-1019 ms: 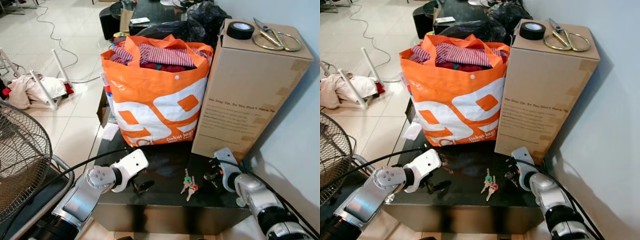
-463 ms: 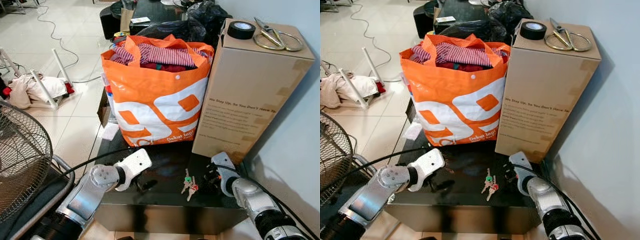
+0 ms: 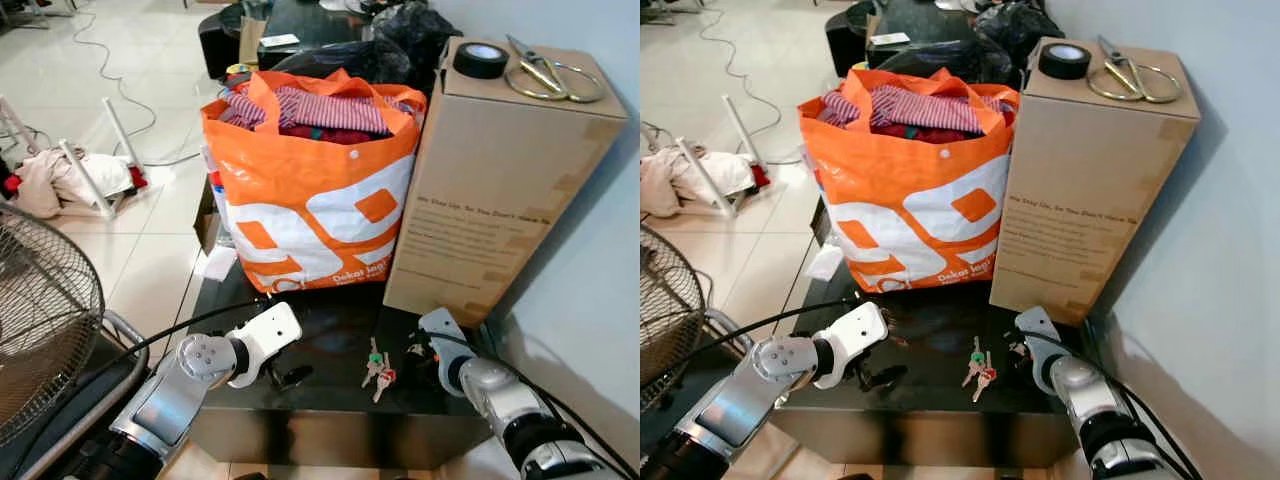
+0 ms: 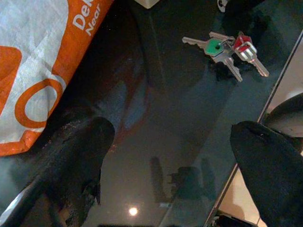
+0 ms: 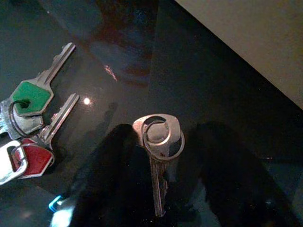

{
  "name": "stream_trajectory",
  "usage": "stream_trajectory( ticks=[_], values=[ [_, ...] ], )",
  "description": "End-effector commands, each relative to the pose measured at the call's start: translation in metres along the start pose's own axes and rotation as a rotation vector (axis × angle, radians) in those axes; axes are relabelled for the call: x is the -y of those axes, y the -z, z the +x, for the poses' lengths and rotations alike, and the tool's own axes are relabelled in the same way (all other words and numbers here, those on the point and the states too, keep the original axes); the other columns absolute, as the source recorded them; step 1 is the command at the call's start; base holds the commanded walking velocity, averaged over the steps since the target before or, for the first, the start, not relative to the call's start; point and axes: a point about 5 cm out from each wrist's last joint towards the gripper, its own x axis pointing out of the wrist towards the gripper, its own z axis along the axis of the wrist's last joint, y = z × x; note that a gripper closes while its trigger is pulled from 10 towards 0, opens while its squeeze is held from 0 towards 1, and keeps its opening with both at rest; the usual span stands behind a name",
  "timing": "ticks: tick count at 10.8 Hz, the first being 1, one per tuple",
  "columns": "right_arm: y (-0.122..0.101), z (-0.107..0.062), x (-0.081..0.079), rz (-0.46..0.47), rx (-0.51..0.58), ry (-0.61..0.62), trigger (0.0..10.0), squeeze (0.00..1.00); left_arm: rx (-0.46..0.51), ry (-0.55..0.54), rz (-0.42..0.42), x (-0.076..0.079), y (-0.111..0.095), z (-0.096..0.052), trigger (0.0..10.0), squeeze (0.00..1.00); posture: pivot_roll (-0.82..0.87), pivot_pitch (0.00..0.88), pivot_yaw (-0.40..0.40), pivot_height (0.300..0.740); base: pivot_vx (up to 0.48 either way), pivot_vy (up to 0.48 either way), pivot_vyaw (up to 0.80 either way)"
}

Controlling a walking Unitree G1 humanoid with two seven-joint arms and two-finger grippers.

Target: Hang keys on a hook

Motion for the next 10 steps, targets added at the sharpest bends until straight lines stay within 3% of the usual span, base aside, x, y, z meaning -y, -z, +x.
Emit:
stream_trajectory(
  ticks=[1,2,3,5,10],
  values=[
    [-0.0018,0.0012,-0.0005,-0.006,-0.009,0.003,10.0,1.0,-0.001,-0.012,0.015,-0.0052,-0.0027,-0.002,10.0,0.0,-0.08,0.0,0.038,0.74,0.0,0.0,0.0],
    [-0.0023,0.0019,-0.0009,0.004,-0.009,0.002,10.0,1.0,-0.001,-0.011,0.016,-0.0056,-0.0032,-0.002,10.0,0.0,-0.08,0.0,0.04,0.74,0.0,0.0,0.0],
    [-0.0023,0.0027,-0.0019,0.009,-0.012,0.0,10.0,0.0,-0.001,-0.01,0.017,-0.0059,-0.0038,-0.0019,10.0,0.0,-0.08,0.0,0.04,0.74,0.0,0.0,0.0],
    [-0.0001,0.0041,-0.0038,0.011,-0.026,-0.007,0.0,0.0,0.0,-0.011,0.017,-0.0065,-0.0042,-0.0021,10.0,0.0,-0.08,0.0,0.038,0.74,0.0,0.0,0.0],
    [-0.0008,0.0048,-0.0036,0.009,-0.026,-0.009,0.0,0.0,-0.002,-0.014,0.01,-0.007,-0.0032,-0.0034,10.0,0.0,-0.07,0.0,0.032,0.74,0.0,0.0,0.0]
  ],
)
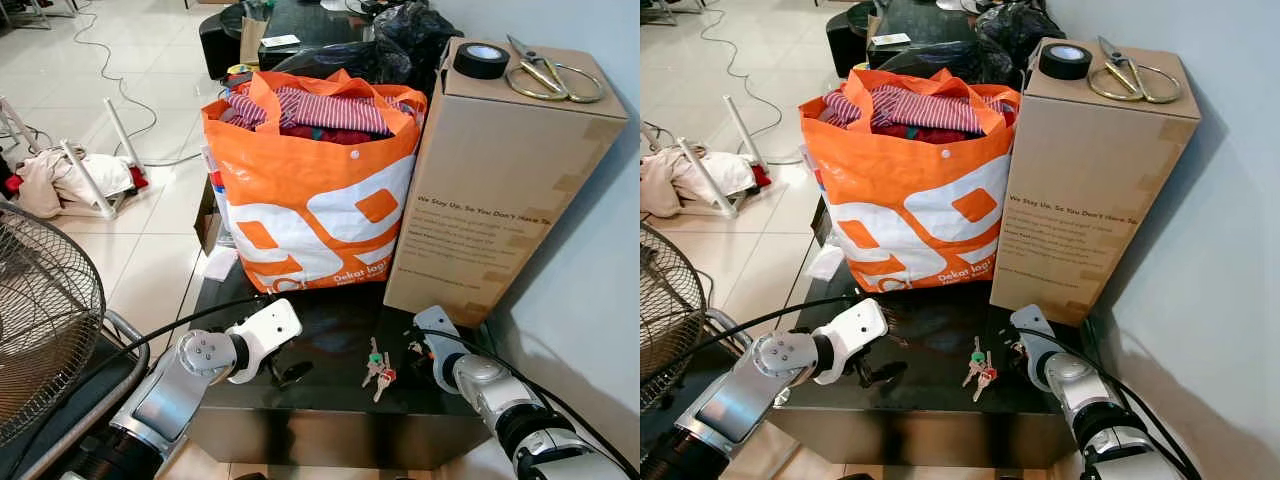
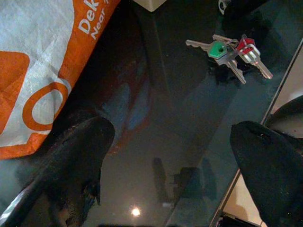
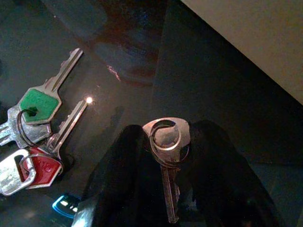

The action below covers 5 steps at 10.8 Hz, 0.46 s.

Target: Hang keys on a hook

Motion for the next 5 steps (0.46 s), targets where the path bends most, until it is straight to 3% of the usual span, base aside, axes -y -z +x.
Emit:
stream_trajectory(
  ticks=[1,5],
  values=[
    [0.0026,0.0002,0.0001,0.008,-0.015,0.001,0.0,0.0,-0.004,-0.008,0.002,-0.0035,-0.0003,-0.0028,10.0,0.0,-0.07,0.0,0.031,0.74,0.0,0.0,0.0],
    [0.0031,0.0003,0.0,0.012,-0.011,0.002,0.0,0.0,-0.007,-0.01,0.003,-0.0037,0.0003,-0.0033,10.0,0.0,-0.07,0.0,0.033,0.74,0.0,0.0,0.0]
  ],
)
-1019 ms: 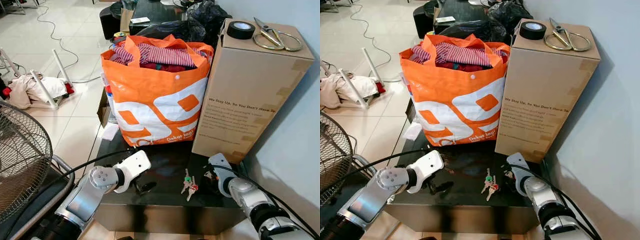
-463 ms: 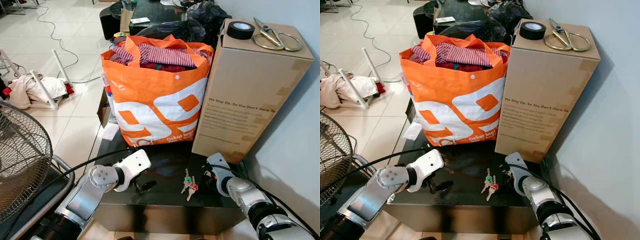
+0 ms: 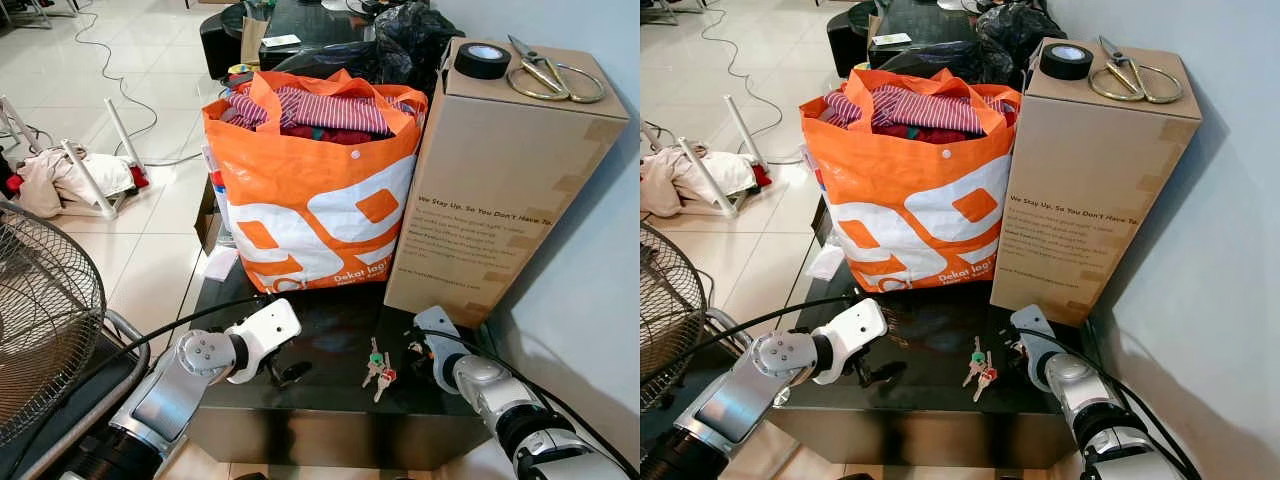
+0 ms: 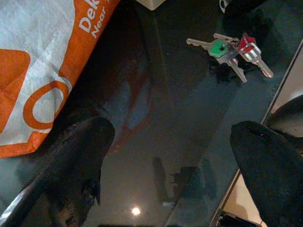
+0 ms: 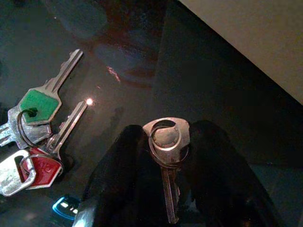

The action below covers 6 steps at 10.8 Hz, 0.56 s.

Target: Hang keys on a hook

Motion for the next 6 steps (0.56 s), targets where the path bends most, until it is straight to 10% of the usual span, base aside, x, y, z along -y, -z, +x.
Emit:
stream_trajectory(
  ticks=[1,6],
  values=[
    [0.002,0.0,0.001,0.009,-0.013,0.003,0.0,0.0,-0.005,-0.009,0.003,-0.003,0.0,-0.003,10.0,0.0,-0.07,0.0,0.034,0.74,0.0,0.0,0.0],
    [-0.01,-0.012,0.011,-0.003,0.103,-0.022,0.0,0.0,-0.007,-0.021,0.001,-0.005,0.0,-0.004,10.0,0.0,-0.06,0.0,0.03,0.74,0.0,0.0,0.0]
  ],
)
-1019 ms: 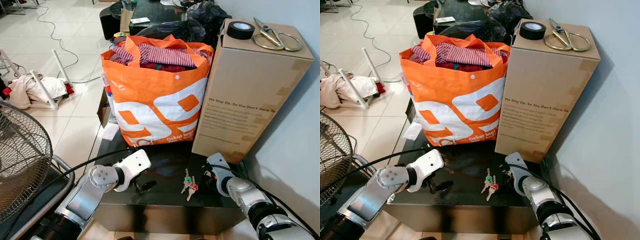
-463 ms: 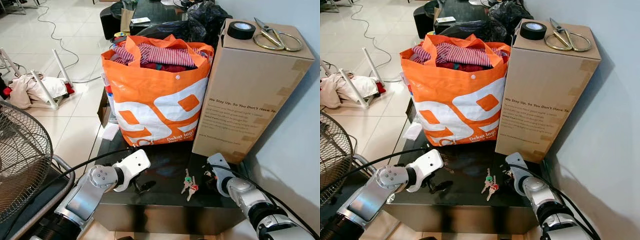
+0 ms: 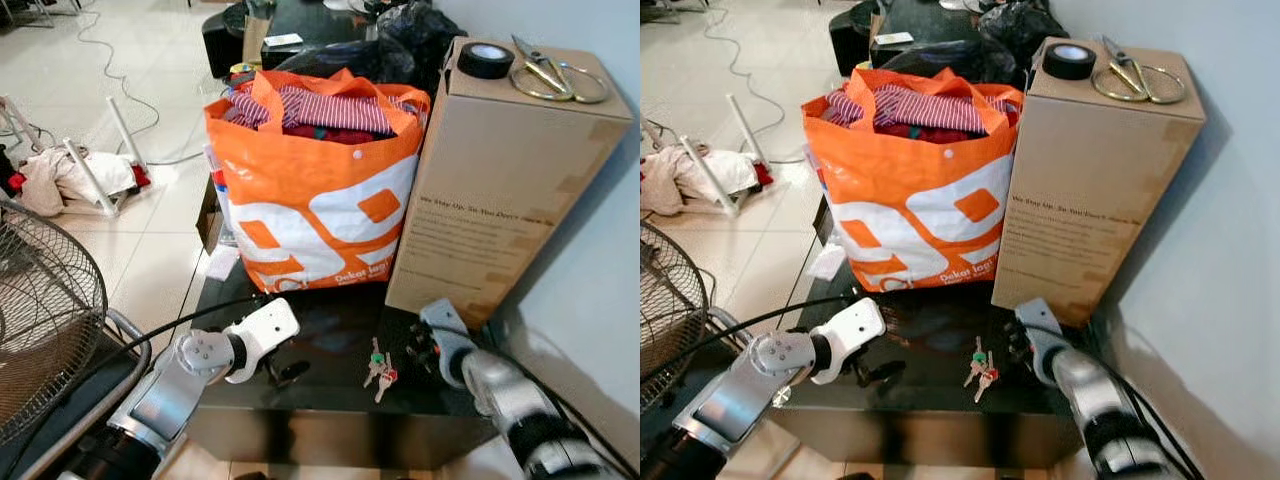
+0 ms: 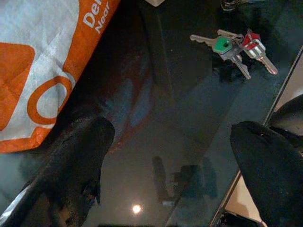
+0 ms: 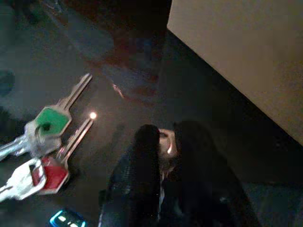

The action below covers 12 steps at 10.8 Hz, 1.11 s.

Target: Hang keys on a hook

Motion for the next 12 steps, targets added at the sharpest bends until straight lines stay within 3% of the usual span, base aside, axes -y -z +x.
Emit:
stream_trajectory(
  ticks=[1,3,4,5,12],
  values=[
    [-0.007,-0.004,0.005,0.002,0.035,0.004,0.0,0.0,-0.001,-0.017,0.001,-0.005,-0.001,-0.002,10.0,0.0,-0.06,0.0,0.035,0.74,0.0,0.0,0.0],
    [-0.008,-0.007,0.004,-0.001,0.045,0.008,0.0,0.0,0.001,-0.015,0.004,-0.006,-0.002,-0.001,10.0,0.0,-0.07,0.0,0.042,0.74,0.0,0.0,0.0],
    [-0.006,-0.005,0.003,0.003,0.022,0.027,10.0,0.16,0.001,-0.012,0.008,-0.006,-0.003,0.0,10.0,0.0,-0.07,0.0,0.043,0.74,0.0,0.0,0.0],
    [-0.007,-0.004,-0.001,0.058,0.026,0.004,10.0,1.0,0.001,-0.011,0.01,-0.006,-0.002,0.0,10.0,0.0,-0.07,0.0,0.043,0.74,0.0,0.0,0.0],
    [-0.001,0.01,-0.01,0.043,-0.071,0.019,10.0,1.0,-0.002,0.009,0.009,0.0,0.001,-0.001,10.0,0.0,-0.07,0.0,0.041,0.74,0.0,0.0,0.0]
  ],
)
